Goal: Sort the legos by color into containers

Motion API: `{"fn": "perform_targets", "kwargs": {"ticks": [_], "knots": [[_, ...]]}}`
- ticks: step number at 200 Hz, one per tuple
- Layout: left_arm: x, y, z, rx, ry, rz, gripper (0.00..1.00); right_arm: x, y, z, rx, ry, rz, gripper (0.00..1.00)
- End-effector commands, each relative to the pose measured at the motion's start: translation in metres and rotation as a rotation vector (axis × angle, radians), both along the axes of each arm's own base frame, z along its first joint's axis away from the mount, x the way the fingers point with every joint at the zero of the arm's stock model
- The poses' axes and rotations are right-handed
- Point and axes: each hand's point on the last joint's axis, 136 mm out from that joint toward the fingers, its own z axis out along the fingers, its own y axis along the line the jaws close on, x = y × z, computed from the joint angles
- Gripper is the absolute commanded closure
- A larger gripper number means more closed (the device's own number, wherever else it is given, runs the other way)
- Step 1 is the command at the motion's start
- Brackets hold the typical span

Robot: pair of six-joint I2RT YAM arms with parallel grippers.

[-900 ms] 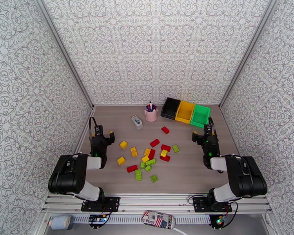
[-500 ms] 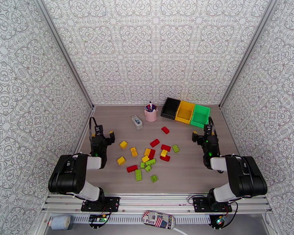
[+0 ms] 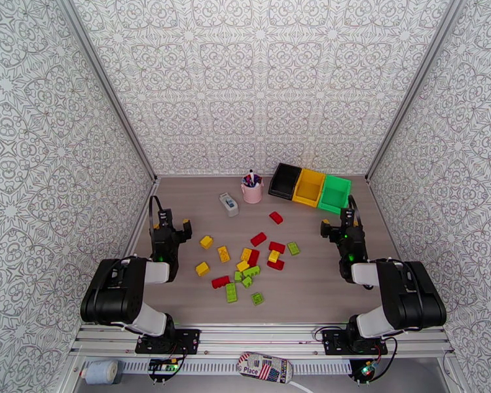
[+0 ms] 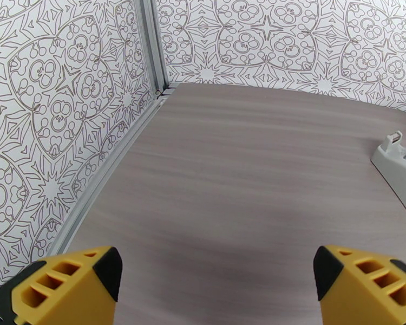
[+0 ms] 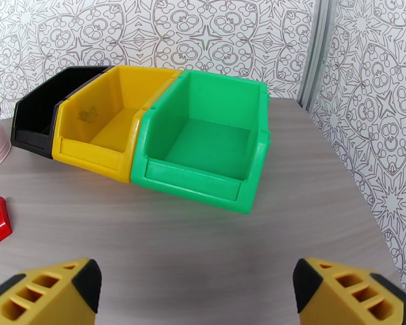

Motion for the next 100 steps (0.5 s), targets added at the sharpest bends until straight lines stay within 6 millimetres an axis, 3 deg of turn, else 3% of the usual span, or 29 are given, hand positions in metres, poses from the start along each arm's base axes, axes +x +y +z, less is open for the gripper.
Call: {"fn": "perform_targets", "kwargs": {"ticks": [1, 100], "knots": [[0.0022, -0.0037, 0.0028, -0.004, -0.011, -0.021, 0.01, 0.0014, -0.0003, 0.0035, 0.005, -0.016, -0.013, 0.01], [0.0021, -0.0031, 0.0024, -0.007, -0.010, -0.022, 0.01, 0.0015, 0.0002, 0.0041, 0.006, -0.017, -0.012, 0.01]]}}
